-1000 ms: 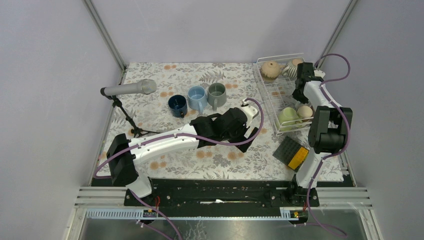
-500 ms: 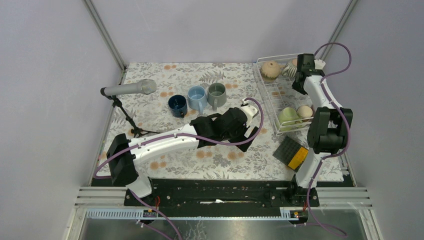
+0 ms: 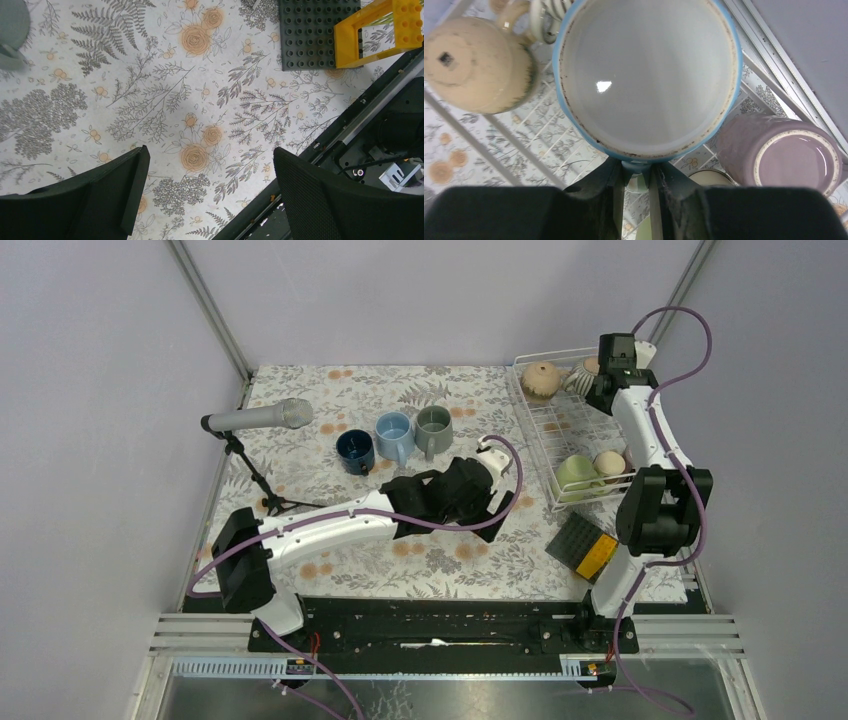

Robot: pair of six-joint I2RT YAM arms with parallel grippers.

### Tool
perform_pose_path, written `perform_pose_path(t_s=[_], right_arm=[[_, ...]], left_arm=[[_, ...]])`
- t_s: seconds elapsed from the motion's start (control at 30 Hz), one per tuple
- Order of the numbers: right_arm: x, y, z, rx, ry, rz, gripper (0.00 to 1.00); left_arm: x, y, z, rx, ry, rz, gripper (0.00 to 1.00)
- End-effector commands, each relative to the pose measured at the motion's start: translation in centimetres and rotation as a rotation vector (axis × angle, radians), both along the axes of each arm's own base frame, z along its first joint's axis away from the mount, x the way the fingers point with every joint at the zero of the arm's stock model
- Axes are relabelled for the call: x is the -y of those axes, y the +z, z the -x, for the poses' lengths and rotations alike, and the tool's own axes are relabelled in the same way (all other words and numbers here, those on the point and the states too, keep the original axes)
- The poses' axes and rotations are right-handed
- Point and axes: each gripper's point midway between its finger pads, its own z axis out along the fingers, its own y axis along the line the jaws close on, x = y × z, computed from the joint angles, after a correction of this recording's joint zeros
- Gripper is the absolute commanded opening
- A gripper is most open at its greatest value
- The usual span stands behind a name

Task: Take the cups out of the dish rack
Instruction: Unload the cup from the dish rack, then place the cup at the center of the board.

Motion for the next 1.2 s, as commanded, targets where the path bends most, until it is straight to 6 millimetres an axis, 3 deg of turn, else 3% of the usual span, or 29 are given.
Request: perform_pose_path(t_s=[0.0,0.07,0.2,0.4,0.63,0.77,1.17], right_arm=[[-1.3,10.0,-0.6,0.242,0.038,0.009,0.00],[-1.8,11.1,-0.4,0.261,0.054,-0.003,0.00],[-5.0,12.8,0.4,0.292,0.126,-0.027,0.00],[-9.6,14.2,2.4,0.326,0.254,-0.078,0.00],[-15.7,12.5,5.9,0.315,0.437,-0.194,0.00],[-18.8,11.4,7.8,0.302,0.532,-0.287,0.00],[-25.3,8.3,12.6,0.265,0.710,-0.619,0.00]], left_arm=[[0.0,2.4,-0.7,0.028,0.066,0.143,0.99],[-0.1,2.6,-0.7,0.015,0.081,0.194,0.99],[-0.3,3.5,-0.6,-0.012,0.123,0.313,0.99],[-1.4,2.5,-0.4,-0.075,0.213,0.472,0.99],[-3.3,3.4,-0.8,-0.162,0.269,0.782,0.99],[-5.2,2.7,-1.8,-0.233,0.313,0.951,0.99],[-7.8,3.9,-4.8,-0.371,0.309,1.271,0.99]])
